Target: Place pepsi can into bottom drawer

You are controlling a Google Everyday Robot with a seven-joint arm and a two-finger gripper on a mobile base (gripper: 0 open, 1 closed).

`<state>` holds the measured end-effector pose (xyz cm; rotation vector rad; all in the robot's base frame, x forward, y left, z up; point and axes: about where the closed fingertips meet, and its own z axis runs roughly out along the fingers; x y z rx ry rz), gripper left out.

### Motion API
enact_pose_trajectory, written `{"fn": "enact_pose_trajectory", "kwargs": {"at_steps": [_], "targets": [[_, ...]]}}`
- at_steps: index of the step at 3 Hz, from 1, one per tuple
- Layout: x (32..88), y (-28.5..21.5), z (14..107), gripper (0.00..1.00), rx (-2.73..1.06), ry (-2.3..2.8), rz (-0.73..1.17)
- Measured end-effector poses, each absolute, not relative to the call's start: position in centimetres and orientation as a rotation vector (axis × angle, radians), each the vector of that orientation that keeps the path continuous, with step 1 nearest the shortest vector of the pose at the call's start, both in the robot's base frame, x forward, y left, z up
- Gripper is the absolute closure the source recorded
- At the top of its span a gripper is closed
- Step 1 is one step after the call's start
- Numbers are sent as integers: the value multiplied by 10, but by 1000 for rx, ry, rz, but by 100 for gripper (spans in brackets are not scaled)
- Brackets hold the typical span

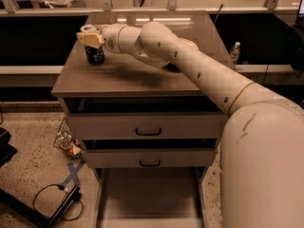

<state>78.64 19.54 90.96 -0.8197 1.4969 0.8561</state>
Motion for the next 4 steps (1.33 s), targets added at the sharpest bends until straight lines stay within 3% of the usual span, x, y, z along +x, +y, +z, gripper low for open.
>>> {"fn": "enact_pose_trajectory", "kwargs": {"at_steps": [1, 2, 4], "targets": [[785, 198, 909, 95, -823, 1496, 860], [785, 200, 909, 100, -824, 1496, 862], [786, 195, 934, 100, -835, 1469, 875]]}}
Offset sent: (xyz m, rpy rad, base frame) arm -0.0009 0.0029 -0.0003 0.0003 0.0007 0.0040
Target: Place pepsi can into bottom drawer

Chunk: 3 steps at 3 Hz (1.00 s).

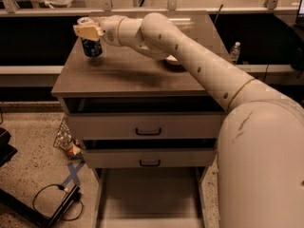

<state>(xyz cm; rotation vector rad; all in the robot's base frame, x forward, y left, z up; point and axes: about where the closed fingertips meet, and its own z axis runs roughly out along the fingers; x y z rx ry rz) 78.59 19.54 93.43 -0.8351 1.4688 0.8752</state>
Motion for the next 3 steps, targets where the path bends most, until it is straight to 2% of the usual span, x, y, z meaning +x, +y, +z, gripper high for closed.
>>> {"fn": "enact_pose_trajectory", "kwargs": {"at_steps": [2, 3], "targets": [[758, 152, 1020, 100, -900, 1424, 794], [719, 110, 1045, 100, -897, 1423, 719]]}}
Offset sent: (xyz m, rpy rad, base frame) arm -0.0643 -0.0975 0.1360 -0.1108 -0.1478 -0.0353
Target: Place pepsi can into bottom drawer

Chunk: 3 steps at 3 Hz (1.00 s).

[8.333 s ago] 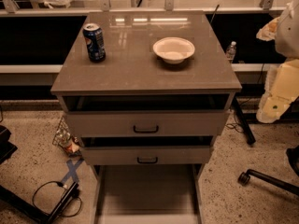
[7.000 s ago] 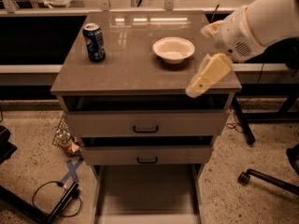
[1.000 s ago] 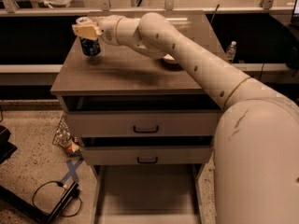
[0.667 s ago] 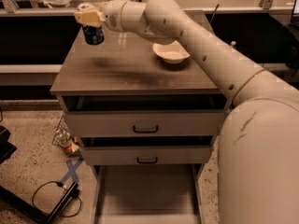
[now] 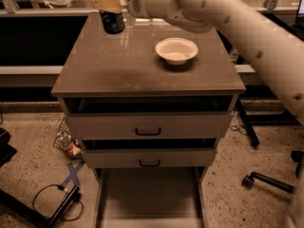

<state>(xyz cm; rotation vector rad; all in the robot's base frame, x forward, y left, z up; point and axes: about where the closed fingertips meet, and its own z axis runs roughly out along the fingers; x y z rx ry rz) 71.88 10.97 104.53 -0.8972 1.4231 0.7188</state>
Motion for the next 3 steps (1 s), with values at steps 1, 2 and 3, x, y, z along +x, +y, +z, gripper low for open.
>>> {"fn": "enact_pose_trajectory", "kwargs": {"at_steps": [1, 2, 3], "targets": [[672, 76, 1035, 100, -879, 1457, 688], [615, 56, 1000, 100, -880, 1512, 699], [566, 32, 961, 100, -856, 1581, 684]]}}
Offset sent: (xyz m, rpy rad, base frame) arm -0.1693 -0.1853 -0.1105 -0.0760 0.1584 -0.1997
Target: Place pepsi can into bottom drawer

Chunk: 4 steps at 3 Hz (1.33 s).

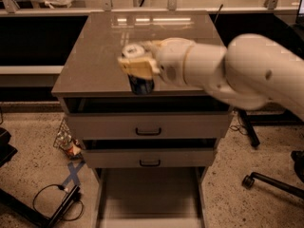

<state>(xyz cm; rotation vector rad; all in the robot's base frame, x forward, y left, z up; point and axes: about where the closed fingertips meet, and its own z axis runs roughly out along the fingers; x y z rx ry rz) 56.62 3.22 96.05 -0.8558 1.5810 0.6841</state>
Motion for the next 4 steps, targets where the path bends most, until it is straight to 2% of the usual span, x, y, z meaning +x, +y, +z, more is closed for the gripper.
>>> {"fn": "enact_pose_trajectory", "kwargs": {"at_steps": [1, 2, 3, 4], "targets": [[528, 13, 901, 100, -809, 1641, 684], [517, -49, 844, 100, -735, 1668, 620], [520, -42, 845, 100, -753, 1667, 618], [536, -32, 806, 100, -761, 1692, 637]]}}
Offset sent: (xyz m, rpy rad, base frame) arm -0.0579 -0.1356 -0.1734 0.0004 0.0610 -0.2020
